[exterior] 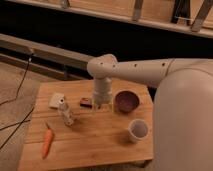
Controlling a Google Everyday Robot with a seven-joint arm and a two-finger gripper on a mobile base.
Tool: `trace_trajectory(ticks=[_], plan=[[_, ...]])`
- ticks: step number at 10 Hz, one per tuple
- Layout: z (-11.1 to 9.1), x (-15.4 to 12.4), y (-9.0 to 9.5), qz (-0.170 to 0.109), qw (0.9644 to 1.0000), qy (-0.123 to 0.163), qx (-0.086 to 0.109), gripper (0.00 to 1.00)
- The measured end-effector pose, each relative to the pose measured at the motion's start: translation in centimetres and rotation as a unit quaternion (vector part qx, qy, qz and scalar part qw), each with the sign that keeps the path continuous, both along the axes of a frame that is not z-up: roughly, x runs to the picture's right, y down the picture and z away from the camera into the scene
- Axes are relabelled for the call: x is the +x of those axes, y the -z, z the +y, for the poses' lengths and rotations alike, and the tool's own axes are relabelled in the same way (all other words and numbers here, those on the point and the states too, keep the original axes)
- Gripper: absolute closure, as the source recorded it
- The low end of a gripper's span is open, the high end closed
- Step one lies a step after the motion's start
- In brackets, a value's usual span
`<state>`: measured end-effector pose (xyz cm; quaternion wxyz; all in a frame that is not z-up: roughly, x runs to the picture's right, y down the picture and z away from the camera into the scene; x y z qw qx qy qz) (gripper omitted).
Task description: Move the arm in a circular motion
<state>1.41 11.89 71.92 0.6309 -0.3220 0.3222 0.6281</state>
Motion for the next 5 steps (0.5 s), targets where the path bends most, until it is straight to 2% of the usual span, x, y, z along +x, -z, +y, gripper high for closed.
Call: trace_trajectory(ticks=[2, 5], plan=[[-1.2, 3.3, 0.5, 0.035, 0.9993, 0.012, 0.006, 0.35], [-3.4, 8.0, -0.5, 0.089, 0.9956, 0.022, 0.019, 0.35]])
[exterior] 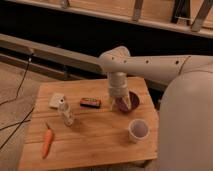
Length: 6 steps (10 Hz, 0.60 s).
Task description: Move the arm in a circular motion
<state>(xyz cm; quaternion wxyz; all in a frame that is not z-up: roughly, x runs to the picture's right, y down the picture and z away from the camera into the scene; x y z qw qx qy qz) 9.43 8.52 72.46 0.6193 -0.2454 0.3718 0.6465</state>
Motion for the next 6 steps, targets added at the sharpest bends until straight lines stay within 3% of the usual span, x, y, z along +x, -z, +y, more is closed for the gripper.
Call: trace_trajectory(ticks=[3, 6], plan=[[-3.1, 4.6, -2.5, 0.052, 0.9984, 0.012, 0.018, 0.35], [-6.0, 6.6, -5.8, 0.076, 0.9963, 0.012, 0.038, 0.35]])
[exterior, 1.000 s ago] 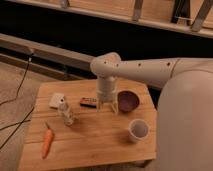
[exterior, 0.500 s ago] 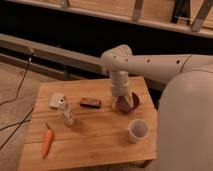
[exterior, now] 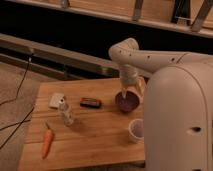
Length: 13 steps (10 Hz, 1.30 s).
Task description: Move the arm in a circular motion
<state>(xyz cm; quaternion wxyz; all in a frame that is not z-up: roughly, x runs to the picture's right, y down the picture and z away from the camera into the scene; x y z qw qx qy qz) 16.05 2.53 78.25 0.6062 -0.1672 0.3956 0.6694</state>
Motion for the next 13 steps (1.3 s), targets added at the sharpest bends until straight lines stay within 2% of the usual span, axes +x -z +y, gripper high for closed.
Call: trace_trajectory(ticks=[1, 2, 3, 5, 7, 8, 10, 13], plan=[[-0.9, 0.0, -1.1, 0.001, 1.0000, -0.001, 0.008, 0.35], [-2.7, -0.7, -3.2, -0.004, 0.9997, 0.000, 0.024, 0.35], [-3.5, -1.3, -4.1, -0.009, 0.9994, 0.000, 0.032, 0.35], [-5.7, -3.2, -6.7, -0.029, 0.9977, -0.005, 0.061, 0.35], [-7.1, -5.9, -8.4, -0.053, 0.9957, -0.004, 0.076, 0.35], [-7.8, -8.3, -9.3, -0.073, 0.9941, 0.001, 0.080, 0.35], [-8.3, -10.6, -10.1, -0.095, 0.9921, 0.005, 0.081, 0.35], [-7.1, -15.6, -10.3, -0.145, 0.9875, 0.006, 0.061, 0.35]])
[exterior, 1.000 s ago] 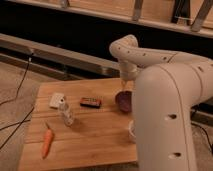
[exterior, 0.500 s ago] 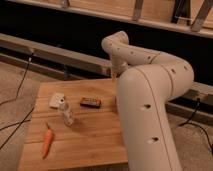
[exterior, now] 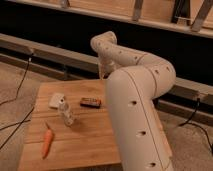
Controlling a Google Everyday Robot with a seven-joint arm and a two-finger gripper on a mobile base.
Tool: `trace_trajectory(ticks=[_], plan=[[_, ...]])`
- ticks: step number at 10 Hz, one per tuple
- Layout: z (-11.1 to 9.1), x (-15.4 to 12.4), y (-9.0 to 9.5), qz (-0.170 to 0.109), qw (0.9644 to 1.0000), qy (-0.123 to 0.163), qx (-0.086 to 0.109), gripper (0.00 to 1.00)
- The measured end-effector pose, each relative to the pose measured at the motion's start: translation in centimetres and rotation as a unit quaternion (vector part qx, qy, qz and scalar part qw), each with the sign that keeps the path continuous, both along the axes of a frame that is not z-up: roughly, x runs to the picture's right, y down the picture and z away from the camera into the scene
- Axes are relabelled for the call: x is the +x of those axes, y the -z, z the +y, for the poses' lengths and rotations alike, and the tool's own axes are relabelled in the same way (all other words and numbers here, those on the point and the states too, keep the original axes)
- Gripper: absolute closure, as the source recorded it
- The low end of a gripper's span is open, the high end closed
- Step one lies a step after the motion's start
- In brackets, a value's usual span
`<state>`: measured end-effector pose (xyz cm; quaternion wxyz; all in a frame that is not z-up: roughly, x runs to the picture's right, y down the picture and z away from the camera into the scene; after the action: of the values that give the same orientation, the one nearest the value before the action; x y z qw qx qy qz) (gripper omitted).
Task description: Move the arm in a circular motion
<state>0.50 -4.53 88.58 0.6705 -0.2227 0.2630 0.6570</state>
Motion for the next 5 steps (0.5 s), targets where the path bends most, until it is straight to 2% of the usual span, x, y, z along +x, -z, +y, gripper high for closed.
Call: trace_trajectory(ticks=[1, 2, 5], plan=[[0.8, -1.7, 0.3, -0.019, 0.9998, -0.003, -0.009, 0.35], [2.0, -4.2, 1.0, -0.051, 0.9985, -0.010, -0.018, 0.35], [5.1, -6.6, 3.2, -0.097, 0.9943, -0.015, -0.042, 0.35]])
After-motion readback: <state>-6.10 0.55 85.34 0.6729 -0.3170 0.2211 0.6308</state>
